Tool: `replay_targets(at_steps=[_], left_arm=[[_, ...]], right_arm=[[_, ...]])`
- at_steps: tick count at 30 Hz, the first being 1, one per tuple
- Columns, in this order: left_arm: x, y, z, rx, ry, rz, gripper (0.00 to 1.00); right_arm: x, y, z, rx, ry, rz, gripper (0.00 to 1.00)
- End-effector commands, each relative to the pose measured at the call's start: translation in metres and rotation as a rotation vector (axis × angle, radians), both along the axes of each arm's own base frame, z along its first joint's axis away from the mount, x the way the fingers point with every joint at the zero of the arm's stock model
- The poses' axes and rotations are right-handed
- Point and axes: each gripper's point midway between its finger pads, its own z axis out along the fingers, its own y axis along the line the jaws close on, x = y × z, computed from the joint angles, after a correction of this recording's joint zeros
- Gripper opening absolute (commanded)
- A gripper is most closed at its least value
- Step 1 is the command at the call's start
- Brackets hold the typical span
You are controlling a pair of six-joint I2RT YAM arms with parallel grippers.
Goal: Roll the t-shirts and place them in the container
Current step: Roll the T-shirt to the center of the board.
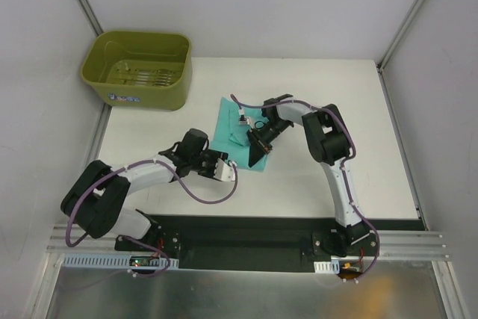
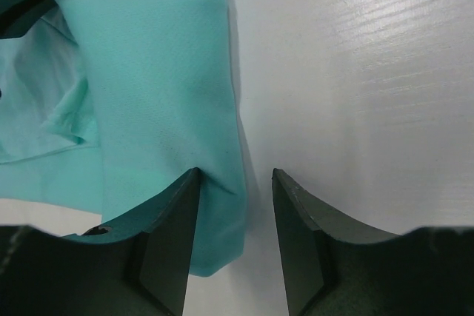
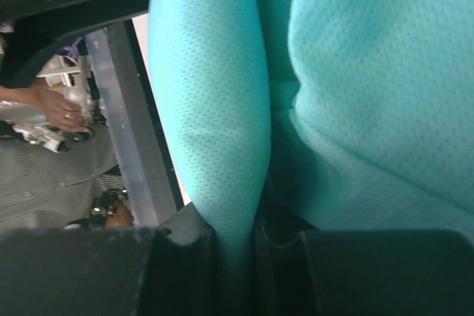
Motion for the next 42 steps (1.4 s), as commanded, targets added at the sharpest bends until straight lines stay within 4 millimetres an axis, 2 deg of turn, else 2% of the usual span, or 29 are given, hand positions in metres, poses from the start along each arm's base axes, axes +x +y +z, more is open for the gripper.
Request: replay_targets(at_steps=[1, 8, 12, 13, 15, 16, 18, 19, 20, 21, 22, 23, 24, 25, 26, 27, 28, 29, 30, 31, 32, 35, 36, 38, 39, 40, 42], left_arm=[[0.003, -0.012, -0.004, 0.011, -0.047, -0.112, 0.44], [0.006, -0.004, -0.036, 0.131, -0.02, -0.164, 0.43], [-0.001, 0.008, -0.051, 0.225, 0.01, -0.23, 0.35], [-0.008, 0.014, -0.06, 0.26, 0.056, -0.234, 0.22], [-0.003, 0.015, -0.059, 0.286, 0.089, -0.208, 0.09], [-0.003, 0.017, -0.063, 0.303, 0.122, -0.199, 0.03], [-0.003, 0.014, -0.056, 0.311, 0.181, -0.179, 0.0], [-0.005, 0.013, -0.055, 0.315, 0.215, -0.181, 0.0], [-0.007, 0.013, -0.044, 0.326, 0.269, -0.18, 0.0], [-0.008, 0.01, -0.037, 0.316, 0.318, -0.156, 0.0], [-0.016, 0.007, -0.033, 0.3, 0.398, -0.154, 0.0], [-0.002, -0.005, -0.014, 0.27, 0.404, -0.137, 0.0], [-0.019, 0.002, -0.007, 0.298, 0.519, -0.126, 0.0], [-0.023, -0.003, -0.003, 0.281, 0.581, -0.124, 0.0], [-0.011, -0.015, 0.015, 0.239, 0.582, -0.113, 0.0], [-0.019, -0.012, 0.022, 0.243, 0.657, -0.086, 0.0], [-0.018, -0.015, 0.024, 0.235, 0.696, -0.072, 0.0], [-0.014, -0.025, 0.037, 0.197, 0.715, -0.072, 0.0], [-0.015, -0.027, 0.041, 0.195, 0.75, -0.059, 0.0], [-0.021, -0.027, 0.043, 0.2, 0.8, -0.049, 0.0], [-0.018, -0.033, 0.05, 0.173, 0.81, -0.051, 0.0], [-0.018, -0.038, 0.056, 0.153, 0.878, -0.007, 0.0], [-0.02, -0.041, 0.058, 0.147, 0.916, 0.015, 0.0], [-0.016, -0.043, 0.062, 0.132, 0.969, 0.047, 0.0], [-0.016, -0.046, 0.065, 0.115, 1.006, 0.07, 0.0], [-0.013, -0.046, 0.064, 0.103, 1.032, 0.093, 0.0], [-0.009, -0.049, 0.066, 0.079, 1.063, 0.117, 0.0]], right_arm=[[0.004, -0.004, -0.001, -0.024, 0.092, -0.061, 0.17], [0.009, -0.004, -0.002, -0.013, 0.18, -0.115, 0.18], [0.012, -0.006, 0.001, 0.0, 0.188, -0.131, 0.21], [0.011, -0.007, 0.001, -0.001, 0.193, -0.132, 0.26], [0.011, -0.007, 0.0, 0.002, 0.19, -0.129, 0.31], [0.011, -0.007, 0.002, 0.006, 0.183, -0.127, 0.38], [0.011, -0.009, 0.003, 0.001, 0.161, -0.117, 0.48], [0.012, -0.009, 0.009, 0.007, 0.132, -0.111, 0.57], [0.013, -0.013, 0.011, -0.009, 0.096, -0.104, 0.75], [0.018, -0.014, 0.016, -0.003, 0.064, -0.11, 0.88], [0.024, -0.018, 0.02, 0.001, 0.024, -0.117, 0.96], [0.031, -0.022, 0.035, 0.002, -0.06, -0.109, 0.96], [0.034, -0.027, 0.04, -0.005, -0.099, -0.107, 0.96], [0.041, -0.034, 0.047, -0.01, -0.153, -0.112, 0.96], [0.046, -0.043, 0.055, -0.044, -0.223, -0.112, 0.96], [0.051, -0.051, 0.06, -0.066, -0.262, -0.123, 0.96], [0.062, -0.062, 0.062, -0.089, -0.307, -0.157, 0.96], [0.063, -0.076, 0.066, -0.143, -0.341, -0.194, 0.96], [0.069, -0.087, 0.067, -0.167, -0.369, -0.231, 0.96], [0.083, -0.102, 0.065, -0.188, -0.414, -0.287, 0.96], [0.091, -0.118, 0.065, -0.248, -0.45, -0.326, 0.96], [0.113, -0.161, 0.078, -0.319, -0.618, -0.445, 0.96], [0.116, -0.171, 0.094, -0.317, -0.753, -0.464, 0.96], [0.118, -0.18, 0.11, -0.33, -0.967, -0.442, 0.96], [0.131, -0.176, 0.134, -0.275, -1.217, -0.355, 0.96], [0.1, -0.162, 0.134, -0.227, -1.312, -0.269, 0.96], [0.074, -0.134, 0.138, -0.078, -1.375, -0.175, 0.96]])
